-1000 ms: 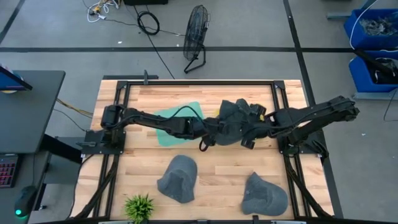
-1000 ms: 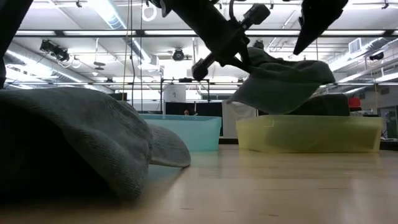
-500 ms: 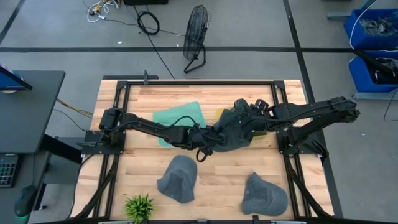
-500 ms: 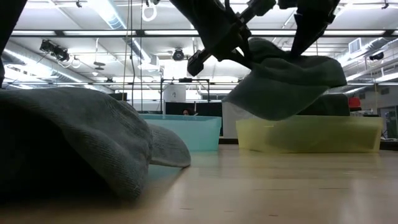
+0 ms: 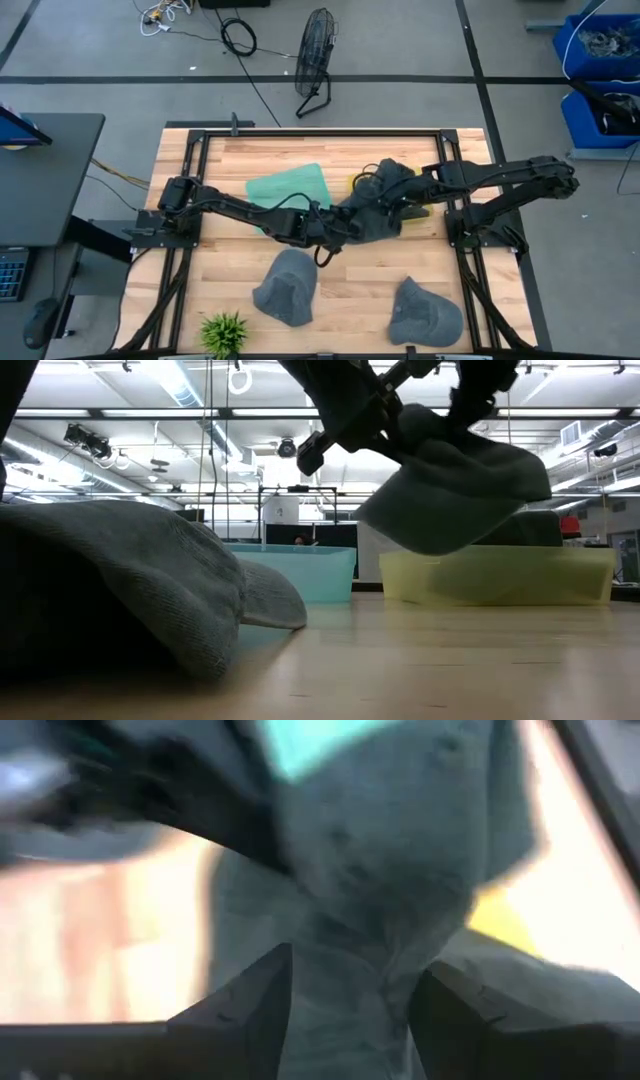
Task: Pick & Place hat
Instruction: Put the black cap into the yellow bin
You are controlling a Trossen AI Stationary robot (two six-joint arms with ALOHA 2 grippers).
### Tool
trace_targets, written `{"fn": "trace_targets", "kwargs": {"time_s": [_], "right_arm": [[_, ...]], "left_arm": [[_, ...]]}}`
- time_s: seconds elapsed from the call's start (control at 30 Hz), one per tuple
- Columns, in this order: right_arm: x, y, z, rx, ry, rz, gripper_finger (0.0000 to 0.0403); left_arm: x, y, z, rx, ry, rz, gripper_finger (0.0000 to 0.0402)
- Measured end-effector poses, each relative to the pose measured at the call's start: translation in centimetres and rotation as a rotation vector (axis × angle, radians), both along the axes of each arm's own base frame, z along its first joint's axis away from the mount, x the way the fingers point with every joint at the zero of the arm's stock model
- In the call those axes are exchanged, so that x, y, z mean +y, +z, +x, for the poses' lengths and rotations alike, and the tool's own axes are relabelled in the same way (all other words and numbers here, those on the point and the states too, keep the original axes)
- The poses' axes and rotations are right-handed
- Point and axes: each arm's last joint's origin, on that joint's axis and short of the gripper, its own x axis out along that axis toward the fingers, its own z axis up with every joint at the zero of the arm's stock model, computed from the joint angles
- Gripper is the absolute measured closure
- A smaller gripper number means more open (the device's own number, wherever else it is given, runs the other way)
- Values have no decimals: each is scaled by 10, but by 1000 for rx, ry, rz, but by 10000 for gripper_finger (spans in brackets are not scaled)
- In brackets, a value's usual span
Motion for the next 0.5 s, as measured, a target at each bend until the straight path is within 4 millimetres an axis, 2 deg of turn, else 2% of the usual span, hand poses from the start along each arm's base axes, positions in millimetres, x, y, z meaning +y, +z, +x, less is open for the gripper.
{"fn": "trace_targets", "kwargs": {"time_s": [0.2, 0.5], "right_arm": [[1, 2, 3, -30, 13, 16, 244], [-2, 0, -1, 3, -57, -48, 370]], "left_arm": [[-7, 1, -3, -13, 50, 43, 390], [-28, 3, -7, -34, 14, 25, 390]]}}
